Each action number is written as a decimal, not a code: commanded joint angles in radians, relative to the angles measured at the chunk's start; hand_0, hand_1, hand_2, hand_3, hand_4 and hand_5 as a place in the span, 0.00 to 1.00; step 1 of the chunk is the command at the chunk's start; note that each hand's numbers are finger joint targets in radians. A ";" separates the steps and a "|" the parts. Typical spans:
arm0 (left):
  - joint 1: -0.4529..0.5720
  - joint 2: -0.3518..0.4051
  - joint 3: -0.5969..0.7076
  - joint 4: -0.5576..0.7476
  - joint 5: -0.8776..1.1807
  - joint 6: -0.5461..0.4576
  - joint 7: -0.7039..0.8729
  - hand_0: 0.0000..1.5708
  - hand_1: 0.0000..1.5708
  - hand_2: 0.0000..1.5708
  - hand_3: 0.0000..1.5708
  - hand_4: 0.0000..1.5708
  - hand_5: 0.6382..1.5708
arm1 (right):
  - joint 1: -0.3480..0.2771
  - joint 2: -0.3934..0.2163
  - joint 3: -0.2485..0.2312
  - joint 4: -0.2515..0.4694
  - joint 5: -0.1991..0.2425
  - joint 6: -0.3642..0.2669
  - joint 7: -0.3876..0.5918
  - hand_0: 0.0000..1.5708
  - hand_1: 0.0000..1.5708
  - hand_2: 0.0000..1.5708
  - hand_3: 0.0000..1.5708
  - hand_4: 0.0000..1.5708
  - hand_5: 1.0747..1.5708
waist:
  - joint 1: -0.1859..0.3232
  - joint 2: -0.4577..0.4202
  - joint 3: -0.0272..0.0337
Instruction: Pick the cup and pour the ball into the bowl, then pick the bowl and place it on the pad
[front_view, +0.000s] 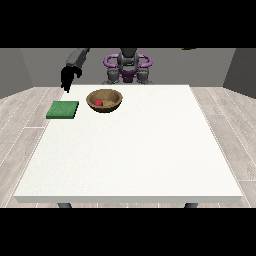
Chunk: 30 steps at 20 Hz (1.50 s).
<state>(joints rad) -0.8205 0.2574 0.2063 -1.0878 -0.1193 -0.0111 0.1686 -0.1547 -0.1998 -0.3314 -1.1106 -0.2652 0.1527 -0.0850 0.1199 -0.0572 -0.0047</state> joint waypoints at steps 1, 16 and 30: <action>0.020 0.083 0.115 -0.021 0.185 -0.185 -0.036 0.00 0.00 0.00 0.00 0.67 0.99 | 0.026 0.060 -0.004 0.043 0.017 -0.040 -0.094 0.00 0.00 0.00 0.00 0.47 0.99 | 0.056 0.044 0.0044; 0.121 0.274 0.210 -0.102 0.334 -0.330 -0.008 0.00 0.00 0.00 0.00 0.64 0.96 | -0.148 0.057 -0.010 0.378 0.019 0.007 -0.341 0.00 0.00 0.00 0.00 0.35 0.97 | 0.016 0.176 0.0057; 0.137 0.341 0.261 -0.127 0.406 -0.335 0.016 0.00 0.00 0.00 0.00 0.65 0.96 | -0.179 0.104 0.028 0.434 0.050 -0.042 -0.422 0.00 0.00 0.00 0.00 0.28 0.95 | 0.001 0.222 0.0051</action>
<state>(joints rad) -0.6934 0.5701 0.4384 -1.2360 0.2594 -0.3331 0.1775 -0.3250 -0.1221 -0.3141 -0.7229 -0.2225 0.1316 -0.5140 0.1309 0.1519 -0.0202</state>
